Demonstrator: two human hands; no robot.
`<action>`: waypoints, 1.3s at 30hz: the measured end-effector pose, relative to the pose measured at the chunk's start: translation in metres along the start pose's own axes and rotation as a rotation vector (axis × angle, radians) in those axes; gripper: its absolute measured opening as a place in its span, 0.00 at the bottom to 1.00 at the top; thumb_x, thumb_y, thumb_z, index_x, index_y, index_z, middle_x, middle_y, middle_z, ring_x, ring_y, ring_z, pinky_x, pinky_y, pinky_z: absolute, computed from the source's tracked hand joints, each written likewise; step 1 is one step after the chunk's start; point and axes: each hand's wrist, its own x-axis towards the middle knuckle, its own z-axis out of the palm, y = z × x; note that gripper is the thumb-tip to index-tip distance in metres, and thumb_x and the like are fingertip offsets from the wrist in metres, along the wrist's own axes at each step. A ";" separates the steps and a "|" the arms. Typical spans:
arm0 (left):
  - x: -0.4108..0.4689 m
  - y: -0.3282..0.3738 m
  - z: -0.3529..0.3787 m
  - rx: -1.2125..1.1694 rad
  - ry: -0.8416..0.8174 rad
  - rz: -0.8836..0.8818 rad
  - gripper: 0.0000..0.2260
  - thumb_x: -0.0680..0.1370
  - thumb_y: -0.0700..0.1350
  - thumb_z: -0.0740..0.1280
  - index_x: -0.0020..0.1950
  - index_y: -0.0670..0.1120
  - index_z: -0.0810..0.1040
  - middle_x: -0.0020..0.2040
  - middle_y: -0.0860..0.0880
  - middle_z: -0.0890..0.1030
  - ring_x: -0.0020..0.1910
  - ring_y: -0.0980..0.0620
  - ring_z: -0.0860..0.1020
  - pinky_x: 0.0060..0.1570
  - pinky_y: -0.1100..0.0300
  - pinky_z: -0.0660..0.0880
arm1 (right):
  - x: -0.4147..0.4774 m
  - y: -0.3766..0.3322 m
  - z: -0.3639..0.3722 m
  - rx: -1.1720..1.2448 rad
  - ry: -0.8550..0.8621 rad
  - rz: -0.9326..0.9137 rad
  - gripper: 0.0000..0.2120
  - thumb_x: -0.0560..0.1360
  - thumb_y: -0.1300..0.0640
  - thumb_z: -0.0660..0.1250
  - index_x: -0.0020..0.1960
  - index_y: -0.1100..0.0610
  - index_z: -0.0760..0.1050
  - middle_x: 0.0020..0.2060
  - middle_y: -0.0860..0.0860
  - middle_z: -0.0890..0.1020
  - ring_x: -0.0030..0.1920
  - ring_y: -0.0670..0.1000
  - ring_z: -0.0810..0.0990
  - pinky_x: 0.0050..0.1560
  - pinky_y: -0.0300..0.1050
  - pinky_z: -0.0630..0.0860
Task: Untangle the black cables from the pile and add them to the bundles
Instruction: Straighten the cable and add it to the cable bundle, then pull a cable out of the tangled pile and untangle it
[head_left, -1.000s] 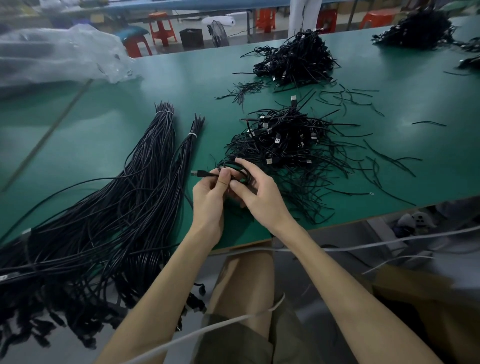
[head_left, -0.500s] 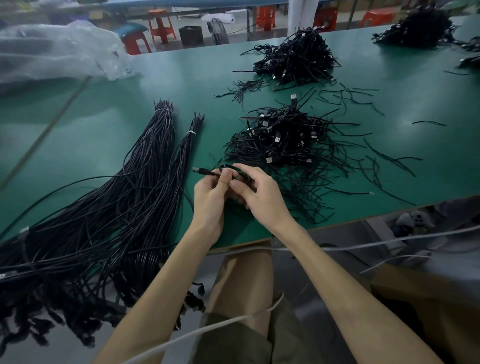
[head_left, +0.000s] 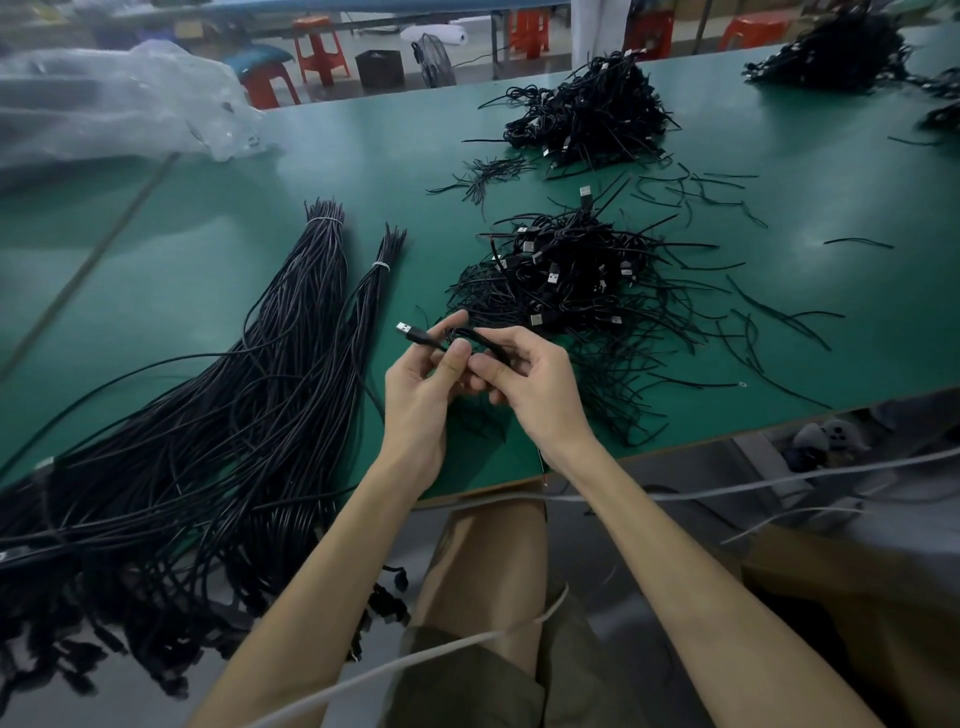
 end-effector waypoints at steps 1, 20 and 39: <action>0.000 0.000 0.000 0.016 -0.005 -0.006 0.13 0.82 0.37 0.67 0.67 0.39 0.79 0.38 0.43 0.74 0.35 0.50 0.76 0.45 0.45 0.78 | 0.000 0.000 0.000 -0.013 0.000 0.003 0.10 0.77 0.59 0.75 0.56 0.50 0.81 0.37 0.49 0.85 0.36 0.49 0.81 0.36 0.44 0.78; 0.001 -0.003 -0.002 0.181 0.182 0.028 0.07 0.84 0.35 0.63 0.51 0.45 0.78 0.42 0.46 0.77 0.38 0.51 0.75 0.41 0.57 0.76 | -0.005 -0.005 0.012 -0.504 -0.093 -0.043 0.18 0.85 0.57 0.63 0.73 0.60 0.73 0.63 0.54 0.77 0.62 0.51 0.76 0.65 0.45 0.72; 0.022 0.046 -0.023 0.788 -0.085 0.071 0.07 0.83 0.39 0.66 0.46 0.45 0.79 0.36 0.48 0.79 0.35 0.49 0.77 0.41 0.54 0.75 | -0.015 -0.015 0.018 -0.972 -0.221 -0.227 0.21 0.84 0.61 0.60 0.76 0.62 0.62 0.65 0.56 0.72 0.57 0.60 0.77 0.47 0.50 0.76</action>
